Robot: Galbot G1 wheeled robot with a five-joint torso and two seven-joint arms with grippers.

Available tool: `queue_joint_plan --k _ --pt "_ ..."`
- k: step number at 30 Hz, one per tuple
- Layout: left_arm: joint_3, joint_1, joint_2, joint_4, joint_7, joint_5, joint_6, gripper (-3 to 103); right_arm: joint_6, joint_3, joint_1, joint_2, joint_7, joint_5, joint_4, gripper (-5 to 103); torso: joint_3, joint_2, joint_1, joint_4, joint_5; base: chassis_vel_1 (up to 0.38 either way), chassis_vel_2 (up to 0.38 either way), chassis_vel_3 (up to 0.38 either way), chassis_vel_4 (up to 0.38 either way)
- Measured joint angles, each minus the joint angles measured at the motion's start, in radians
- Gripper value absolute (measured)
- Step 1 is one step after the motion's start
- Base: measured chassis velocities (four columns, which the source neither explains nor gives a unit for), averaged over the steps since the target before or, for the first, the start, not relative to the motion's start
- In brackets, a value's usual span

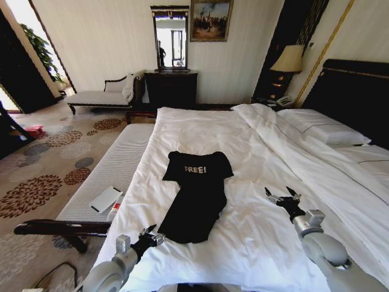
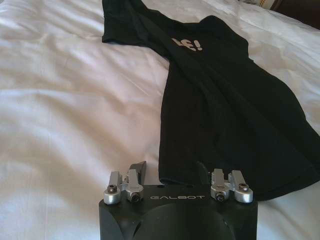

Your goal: Fold the clothes on the bed.

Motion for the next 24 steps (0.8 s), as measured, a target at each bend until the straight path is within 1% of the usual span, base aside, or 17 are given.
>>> queue_joint_plan --k 1,2,5,6,7,8,10,11,14,15,16,19,20,21,23,24 --pt "0.004 0.0 0.0 0.002 0.002 0.003 0.0 52 -0.002 -0.003 0.004 -0.001 0.002 0.002 -0.001 100 0.0 0.0 0.0 0.0001 0.0 0.0 0.0 0.0 0.0" --pt "0.008 -0.001 -0.001 0.004 0.002 0.005 0.001 52 -0.003 -0.005 0.007 -0.002 0.004 0.003 -0.001 100 0.0 0.0 0.0 0.0001 0.0001 0.0 0.0 0.0 0.0" --pt "0.017 -0.01 -0.008 0.016 0.012 0.017 0.0 36 -0.004 -0.009 0.01 -0.004 0.006 0.003 -0.004 100 0.0 0.0 0.0 -0.0001 0.0 0.0 0.0 0.0 0.0" --pt "0.017 -0.01 -0.008 0.016 0.012 0.017 0.0 36 -0.004 -0.009 0.01 -0.004 0.006 0.003 -0.004 100 0.0 0.0 0.0 -0.0001 0.0 0.0 0.0 0.0 0.0" --pt "0.017 -0.01 -0.009 0.017 0.013 0.018 -0.001 30 -0.004 -0.009 0.01 -0.004 0.006 0.003 -0.004 100 0.0 0.0 0.0 -0.0001 0.0 0.0 0.0 0.0 0.0" --pt "0.017 -0.01 -0.01 0.019 0.016 0.019 -0.002 30 -0.004 -0.01 0.01 -0.003 0.006 0.003 -0.006 100 0.0 0.0 0.0 -0.0001 0.0 0.0 0.0 0.0 0.0" --pt "0.016 -0.01 -0.011 0.022 0.018 0.023 -0.006 20 -0.004 -0.011 0.009 -0.002 0.006 0.001 -0.009 100 0.0 0.0 0.0 -0.0001 0.0 0.0 0.0 0.0 0.0" --pt "0.016 -0.01 -0.011 0.022 0.018 0.023 -0.006 20 -0.004 -0.011 0.009 -0.002 0.006 0.001 -0.009 100 0.0 0.0 0.0 -0.0001 0.0 0.0 0.0 0.0 0.0" --pt "0.012 -0.003 -0.017 0.02 0.018 0.027 -0.012 4 -0.004 -0.012 0.007 0.001 0.006 0.001 -0.009 100 0.0 0.0 0.0 -0.0001 0.0 0.0 0.0 0.0 0.0" --pt "0.012 -0.003 -0.017 0.02 0.018 0.027 -0.012 4 -0.004 -0.012 0.007 0.001 0.006 0.001 -0.009 100 0.0 0.0 0.0 -0.0001 0.0 0.0 0.0 0.0 0.0" --pt "0.01 0.003 -0.019 0.017 0.018 0.03 -0.016 2 -0.004 -0.012 0.006 0.003 0.006 0.002 -0.007 100 0.0 0.0 0.0 -0.0001 0.0 0.0 0.0 0.0 0.0" --pt "-0.019 0.056 -0.027 -0.004 0.021 0.06 -0.044 0 -0.015 -0.011 -0.012 0.009 0.005 0.034 0.022 100 0.0 0.0 0.0 0.0 0.0 0.0 0.0 0.0 0.0" --pt "-0.019 0.056 -0.027 -0.004 0.021 0.06 -0.044 0 -0.015 -0.011 -0.012 0.009 0.005 0.034 0.022 100 0.0 0.0 0.0 0.0 0.0 0.0 0.0 0.0 0.0" --pt "-0.029 0.067 -0.028 -0.008 0.023 0.065 -0.049 0 -0.019 -0.01 -0.018 0.01 0.002 0.041 0.029 100 0.0 0.0 0.0 0.0001 0.0 0.0 0.0 0.0 0.0" --pt "-0.082 0.106 -0.036 -0.029 0.025 0.071 -0.067 0 -0.026 -0.006 -0.054 0.018 -0.026 0.065 0.066 100 0.0 0.0 0.0 0.0002 -0.0001 0.0 0.0 0.0 0.0" --pt "-0.082 0.106 -0.036 -0.029 0.025 0.071 -0.067 0 -0.026 -0.006 -0.054 0.018 -0.026 0.065 0.066 100 0.0 0.0 0.0 0.0002 -0.0001 0.0 0.0 0.0 0.0"
